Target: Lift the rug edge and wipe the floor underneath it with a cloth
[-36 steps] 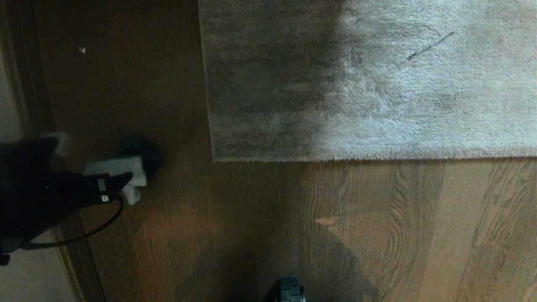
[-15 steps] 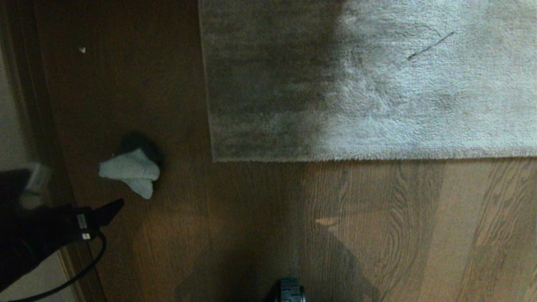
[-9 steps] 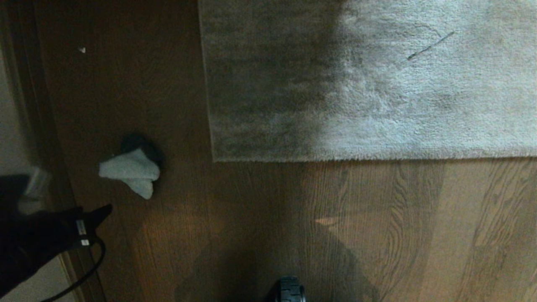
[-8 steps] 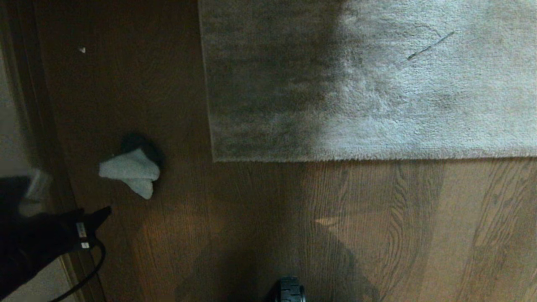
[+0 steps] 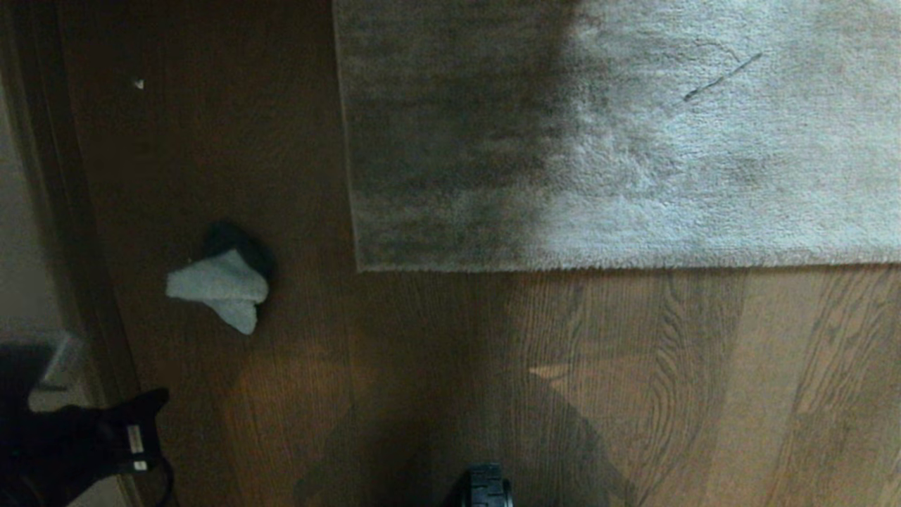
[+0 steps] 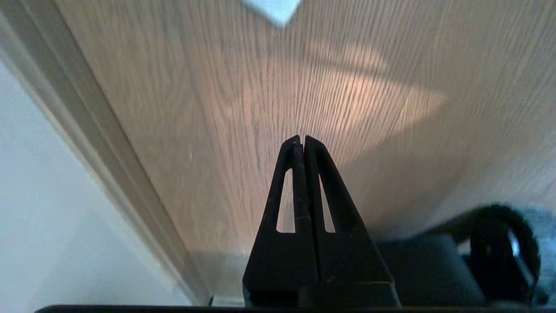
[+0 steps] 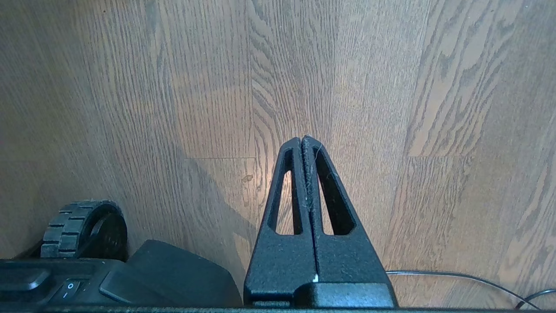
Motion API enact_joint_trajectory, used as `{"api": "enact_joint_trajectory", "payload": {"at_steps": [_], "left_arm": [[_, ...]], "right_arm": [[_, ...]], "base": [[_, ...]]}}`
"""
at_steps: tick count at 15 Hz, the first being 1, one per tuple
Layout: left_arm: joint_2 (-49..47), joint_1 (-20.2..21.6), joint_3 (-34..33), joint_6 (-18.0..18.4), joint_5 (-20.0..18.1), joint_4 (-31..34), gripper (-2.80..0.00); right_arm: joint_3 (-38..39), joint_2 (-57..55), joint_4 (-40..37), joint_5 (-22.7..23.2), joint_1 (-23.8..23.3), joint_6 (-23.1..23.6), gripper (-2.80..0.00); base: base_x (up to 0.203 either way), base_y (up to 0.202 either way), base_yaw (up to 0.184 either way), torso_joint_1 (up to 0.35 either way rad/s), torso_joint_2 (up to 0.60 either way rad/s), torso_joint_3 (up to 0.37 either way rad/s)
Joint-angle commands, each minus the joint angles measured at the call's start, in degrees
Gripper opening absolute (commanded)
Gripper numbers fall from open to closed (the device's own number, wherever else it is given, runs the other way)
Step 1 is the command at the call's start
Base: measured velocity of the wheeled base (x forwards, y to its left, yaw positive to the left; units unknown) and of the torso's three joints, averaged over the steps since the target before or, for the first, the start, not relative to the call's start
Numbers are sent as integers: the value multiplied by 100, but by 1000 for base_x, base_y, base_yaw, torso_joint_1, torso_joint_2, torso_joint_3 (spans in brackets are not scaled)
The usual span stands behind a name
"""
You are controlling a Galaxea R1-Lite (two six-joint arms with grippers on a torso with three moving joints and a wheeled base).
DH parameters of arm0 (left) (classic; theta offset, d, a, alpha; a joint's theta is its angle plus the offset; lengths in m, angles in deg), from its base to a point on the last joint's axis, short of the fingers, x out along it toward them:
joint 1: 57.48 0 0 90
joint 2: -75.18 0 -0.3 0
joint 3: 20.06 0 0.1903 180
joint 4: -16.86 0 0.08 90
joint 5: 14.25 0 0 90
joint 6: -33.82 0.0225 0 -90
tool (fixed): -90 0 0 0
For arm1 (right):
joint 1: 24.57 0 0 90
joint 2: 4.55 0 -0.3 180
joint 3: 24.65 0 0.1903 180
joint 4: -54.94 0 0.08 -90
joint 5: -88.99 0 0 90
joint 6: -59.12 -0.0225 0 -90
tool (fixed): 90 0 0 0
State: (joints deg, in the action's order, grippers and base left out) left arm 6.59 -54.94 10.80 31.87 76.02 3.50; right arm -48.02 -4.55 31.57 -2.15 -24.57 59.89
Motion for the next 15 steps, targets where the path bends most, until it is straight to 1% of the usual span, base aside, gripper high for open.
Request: {"api": "enact_joint_trajectory", "payload": {"at_steps": [1, 5, 6, 9, 15], "left_arm": [[352, -12, -292, 65, 0, -7, -280], [716, -34, -689, 294, -9, -1, -280], [862, -34, -737, 354, -7, 84, -280], [1548, -34, -740, 439, -3, 812, -280], [3347, -19, -741, 466, -25, 2839, -280]], "right_arm": [[0, -9, 0, 0, 0, 2, -280], [0, -9, 0, 0, 0, 2, -280], [0, -9, 0, 0, 0, 2, -280], [0, -9, 0, 0, 0, 2, -280], [0, -7, 0, 0, 0, 2, -280]], "base": [[0, 0, 0, 0, 0, 0], [0, 0, 0, 0, 0, 0], [0, 0, 0, 0, 0, 0], [0, 0, 0, 0, 0, 0], [0, 0, 0, 0, 0, 0]]}}
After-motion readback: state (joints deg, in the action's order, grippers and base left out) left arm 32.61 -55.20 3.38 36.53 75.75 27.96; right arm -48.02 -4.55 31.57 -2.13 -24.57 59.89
